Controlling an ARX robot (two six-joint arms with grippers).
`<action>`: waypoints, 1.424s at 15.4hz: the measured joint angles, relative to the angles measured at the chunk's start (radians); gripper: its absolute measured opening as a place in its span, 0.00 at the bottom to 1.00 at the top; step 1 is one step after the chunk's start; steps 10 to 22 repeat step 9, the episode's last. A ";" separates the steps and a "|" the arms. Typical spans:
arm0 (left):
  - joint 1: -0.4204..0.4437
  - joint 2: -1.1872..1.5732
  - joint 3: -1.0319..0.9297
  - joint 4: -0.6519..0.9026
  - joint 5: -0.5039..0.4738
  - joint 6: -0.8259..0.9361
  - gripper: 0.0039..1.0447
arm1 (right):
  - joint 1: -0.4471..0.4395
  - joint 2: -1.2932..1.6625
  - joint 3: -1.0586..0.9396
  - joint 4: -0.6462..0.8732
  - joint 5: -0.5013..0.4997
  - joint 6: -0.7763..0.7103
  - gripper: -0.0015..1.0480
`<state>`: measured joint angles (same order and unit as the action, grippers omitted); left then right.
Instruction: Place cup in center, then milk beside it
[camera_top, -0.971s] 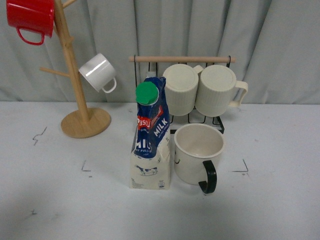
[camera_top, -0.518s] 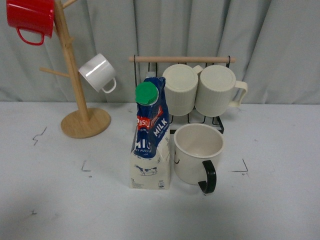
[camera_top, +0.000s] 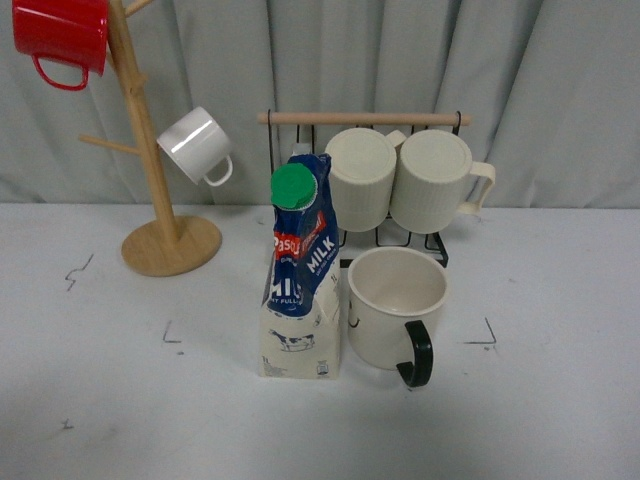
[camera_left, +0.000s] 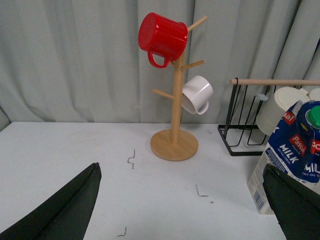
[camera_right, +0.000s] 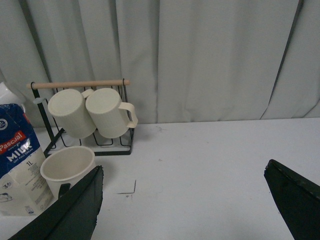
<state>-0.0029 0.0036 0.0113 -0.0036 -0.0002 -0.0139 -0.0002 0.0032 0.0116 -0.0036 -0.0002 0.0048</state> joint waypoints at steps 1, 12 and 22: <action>0.000 0.000 0.000 0.000 0.000 0.000 0.94 | 0.000 0.000 0.000 0.000 0.000 0.000 0.94; 0.000 0.000 0.000 0.000 0.000 0.000 0.94 | 0.000 0.000 0.000 0.000 0.000 0.000 0.94; 0.000 0.000 0.000 0.000 0.000 0.000 0.94 | 0.000 0.000 0.000 0.000 0.000 0.000 0.94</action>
